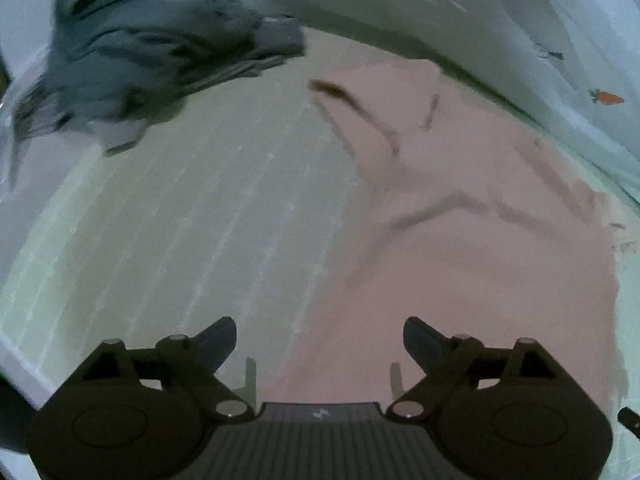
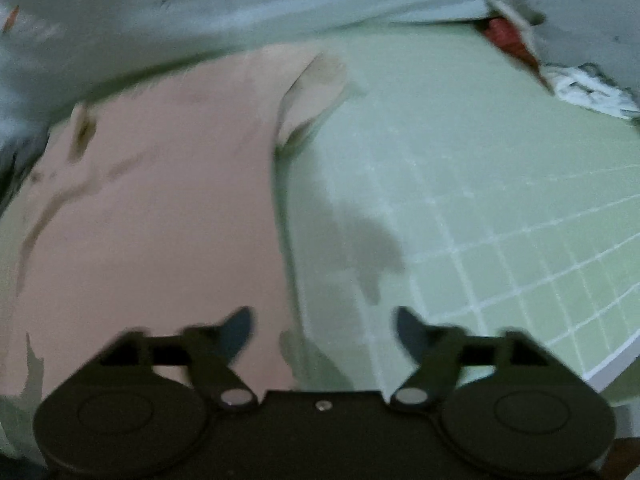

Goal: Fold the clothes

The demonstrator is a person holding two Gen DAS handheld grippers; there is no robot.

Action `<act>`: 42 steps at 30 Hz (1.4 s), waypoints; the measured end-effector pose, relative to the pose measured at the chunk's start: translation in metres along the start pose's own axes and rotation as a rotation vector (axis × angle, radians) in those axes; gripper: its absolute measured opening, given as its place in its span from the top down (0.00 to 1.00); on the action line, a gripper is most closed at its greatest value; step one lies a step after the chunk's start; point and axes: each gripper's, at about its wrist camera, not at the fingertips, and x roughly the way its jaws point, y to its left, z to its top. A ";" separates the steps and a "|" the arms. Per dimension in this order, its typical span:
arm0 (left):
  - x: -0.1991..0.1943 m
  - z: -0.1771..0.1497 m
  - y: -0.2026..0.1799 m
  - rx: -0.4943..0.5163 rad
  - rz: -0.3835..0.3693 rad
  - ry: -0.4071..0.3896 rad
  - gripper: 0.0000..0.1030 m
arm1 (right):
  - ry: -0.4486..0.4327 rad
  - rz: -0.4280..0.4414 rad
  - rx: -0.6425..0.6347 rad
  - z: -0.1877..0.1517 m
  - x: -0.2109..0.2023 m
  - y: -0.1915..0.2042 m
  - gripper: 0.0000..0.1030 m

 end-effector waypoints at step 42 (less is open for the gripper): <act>0.102 0.058 -0.144 0.282 0.064 0.150 0.00 | -0.231 -0.068 -0.122 0.181 0.158 -0.018 0.00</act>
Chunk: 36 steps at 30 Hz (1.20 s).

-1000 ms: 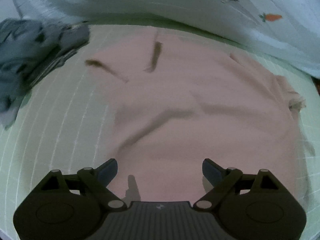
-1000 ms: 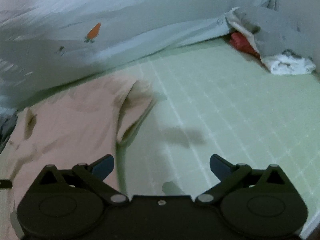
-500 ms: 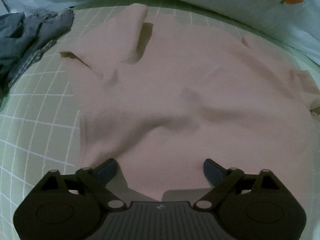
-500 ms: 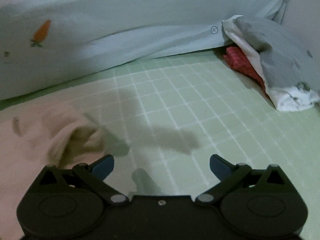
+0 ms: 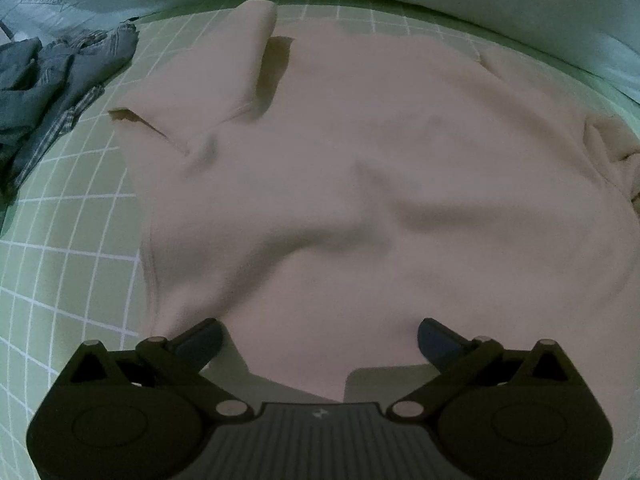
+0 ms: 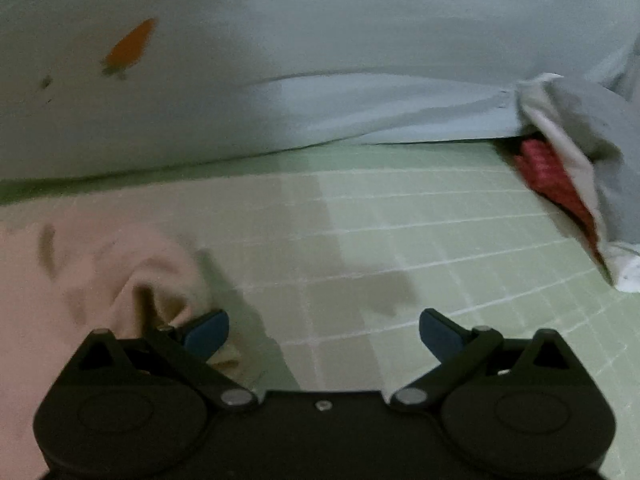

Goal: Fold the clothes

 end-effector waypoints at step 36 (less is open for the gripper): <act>0.004 0.011 -0.004 -0.014 -0.001 0.041 0.00 | 0.105 0.235 -0.023 -0.008 -0.003 0.009 0.95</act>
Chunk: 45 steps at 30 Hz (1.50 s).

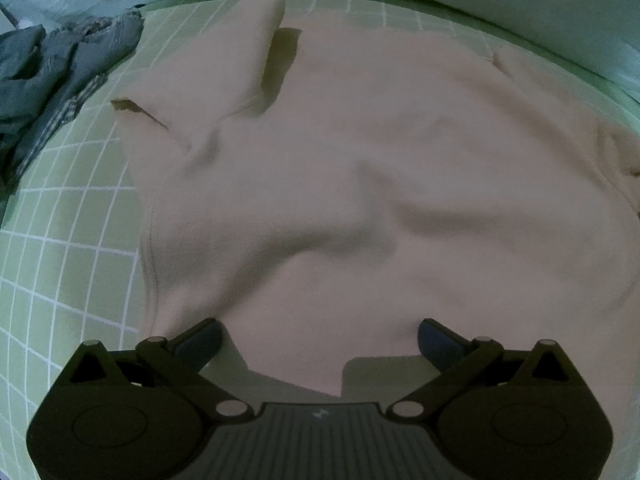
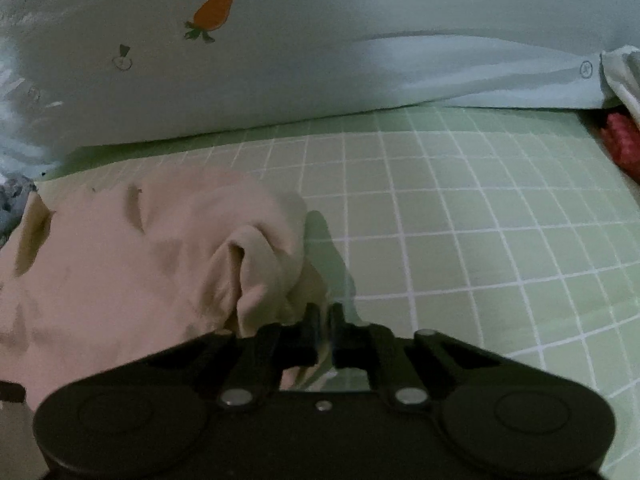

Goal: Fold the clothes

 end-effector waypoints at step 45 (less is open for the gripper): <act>0.010 0.029 0.023 -0.135 0.045 -0.010 0.00 | -0.086 0.034 0.143 0.053 0.027 -0.018 0.29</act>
